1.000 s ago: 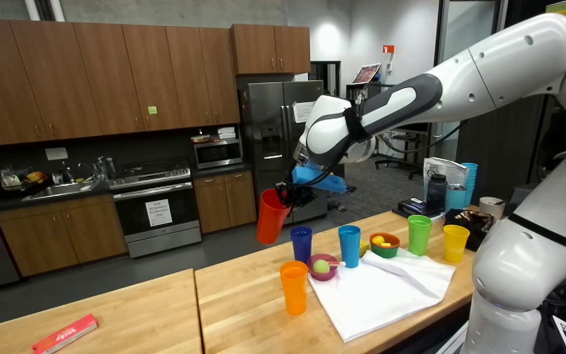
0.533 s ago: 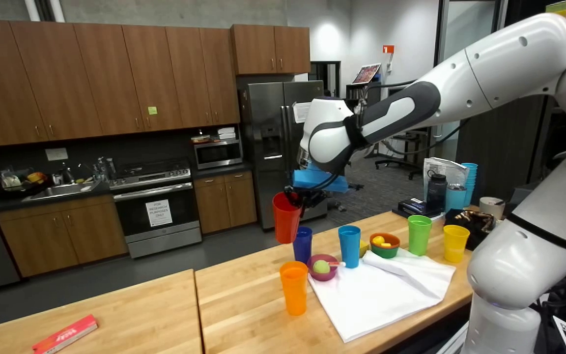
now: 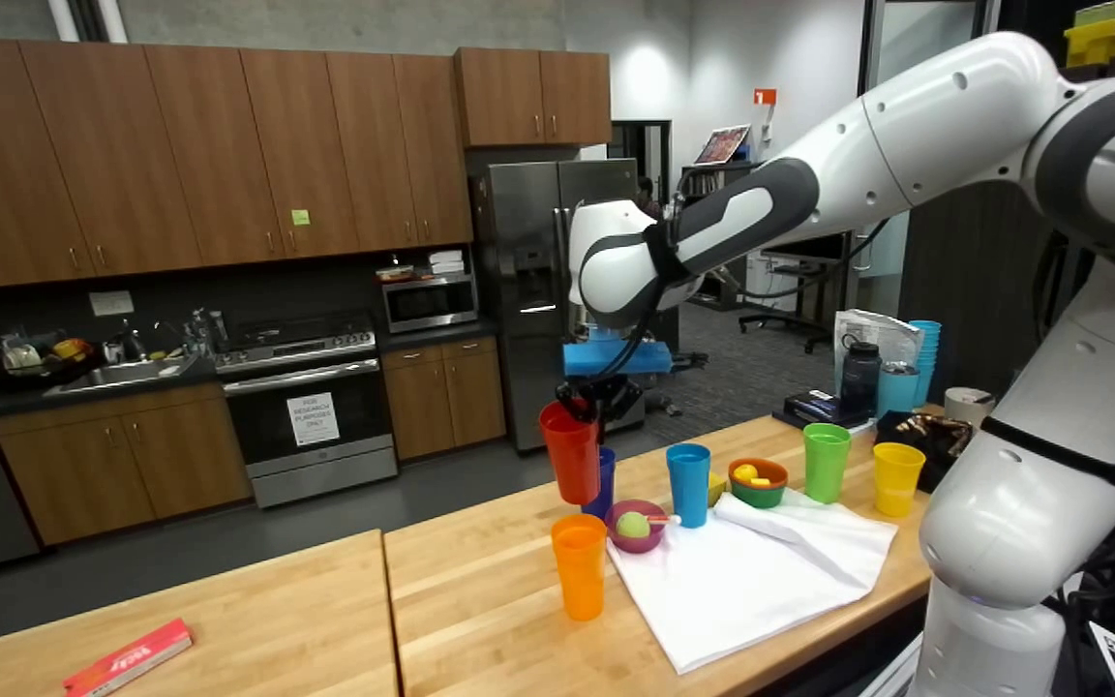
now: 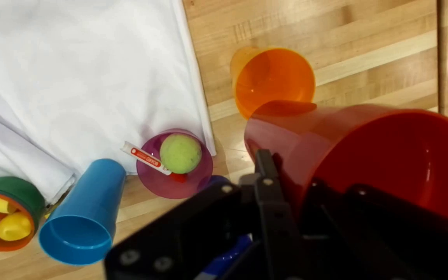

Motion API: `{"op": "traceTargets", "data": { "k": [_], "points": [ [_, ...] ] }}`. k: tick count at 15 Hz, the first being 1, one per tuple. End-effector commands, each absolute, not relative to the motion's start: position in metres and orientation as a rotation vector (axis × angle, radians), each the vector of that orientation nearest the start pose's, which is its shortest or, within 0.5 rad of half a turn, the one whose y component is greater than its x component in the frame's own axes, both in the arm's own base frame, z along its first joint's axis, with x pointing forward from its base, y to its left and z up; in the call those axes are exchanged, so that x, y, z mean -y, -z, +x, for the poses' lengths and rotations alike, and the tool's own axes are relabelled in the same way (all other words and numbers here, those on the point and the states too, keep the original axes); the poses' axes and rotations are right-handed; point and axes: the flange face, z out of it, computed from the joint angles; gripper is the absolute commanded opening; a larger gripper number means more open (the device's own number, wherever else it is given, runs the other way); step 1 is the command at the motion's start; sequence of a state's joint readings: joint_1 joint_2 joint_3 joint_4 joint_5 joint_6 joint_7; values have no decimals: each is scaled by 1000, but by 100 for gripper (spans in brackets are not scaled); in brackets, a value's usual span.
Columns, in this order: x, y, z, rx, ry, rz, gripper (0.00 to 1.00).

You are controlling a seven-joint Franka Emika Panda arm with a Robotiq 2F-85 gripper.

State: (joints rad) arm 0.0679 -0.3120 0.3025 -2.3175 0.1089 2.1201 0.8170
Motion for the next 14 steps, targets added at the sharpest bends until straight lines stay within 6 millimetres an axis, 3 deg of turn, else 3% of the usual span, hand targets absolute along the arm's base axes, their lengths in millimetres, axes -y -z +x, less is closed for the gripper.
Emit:
{"op": "traceTargets", "data": {
  "k": [1,9,14],
  "points": [
    [-189,-460,463,-754,5,-3010,2],
    [-199,-431,519,-748,-177,-3018,2],
    [-198,-426,532,-771,-234,-3017,2]
  ]
}}
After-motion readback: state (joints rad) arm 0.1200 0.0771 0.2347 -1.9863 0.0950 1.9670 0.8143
